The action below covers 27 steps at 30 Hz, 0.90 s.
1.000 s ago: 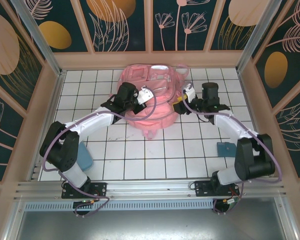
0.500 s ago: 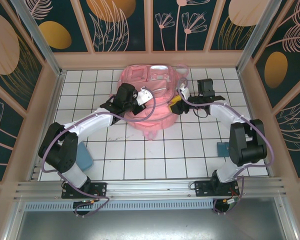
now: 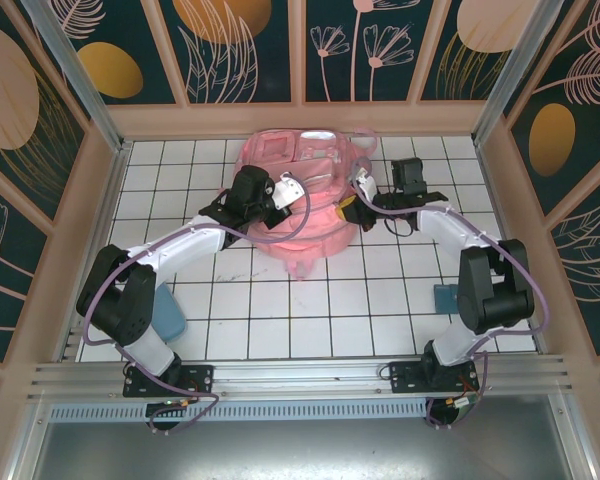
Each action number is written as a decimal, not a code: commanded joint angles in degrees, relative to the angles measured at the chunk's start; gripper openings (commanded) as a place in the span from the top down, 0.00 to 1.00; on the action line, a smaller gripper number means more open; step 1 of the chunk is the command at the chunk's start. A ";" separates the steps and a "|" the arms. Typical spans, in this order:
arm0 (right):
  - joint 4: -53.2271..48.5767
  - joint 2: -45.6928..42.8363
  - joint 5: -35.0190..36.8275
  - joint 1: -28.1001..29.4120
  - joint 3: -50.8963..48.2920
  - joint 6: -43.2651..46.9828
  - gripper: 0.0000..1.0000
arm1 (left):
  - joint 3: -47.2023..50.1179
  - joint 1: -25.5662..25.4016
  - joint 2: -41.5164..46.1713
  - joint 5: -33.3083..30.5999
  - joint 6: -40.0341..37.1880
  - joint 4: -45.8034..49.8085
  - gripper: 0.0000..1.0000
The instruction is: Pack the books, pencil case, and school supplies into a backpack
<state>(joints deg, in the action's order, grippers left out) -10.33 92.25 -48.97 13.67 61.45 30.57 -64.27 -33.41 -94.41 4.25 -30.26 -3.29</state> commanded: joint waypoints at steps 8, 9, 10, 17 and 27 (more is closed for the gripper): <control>0.12 -7.60 8.35 5.00 -1.51 -5.58 1.00 | -1.03 0.20 2.50 2.51 5.07 -6.66 1.00; -0.04 -7.76 8.06 6.03 -1.66 -6.42 1.00 | -1.03 0.10 2.33 3.02 5.44 -6.81 1.00; 0.39 -7.83 7.66 7.18 -2.00 -7.95 1.00 | -1.03 0.17 2.22 3.55 6.06 -7.24 1.00; 9.26 -6.23 6.85 14.38 -4.98 -20.29 1.00 | -0.29 0.10 1.82 5.31 9.16 -10.29 1.00; 15.97 -15.98 11.90 8.53 -14.40 -40.47 0.58 | 4.57 0.19 4.90 0.32 5.50 -11.42 1.00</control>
<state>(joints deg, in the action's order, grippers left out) 1.61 80.93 -34.96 23.64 49.08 0.14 -60.12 -32.64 -93.21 4.47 -26.26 -6.31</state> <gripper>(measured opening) 0.382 0.063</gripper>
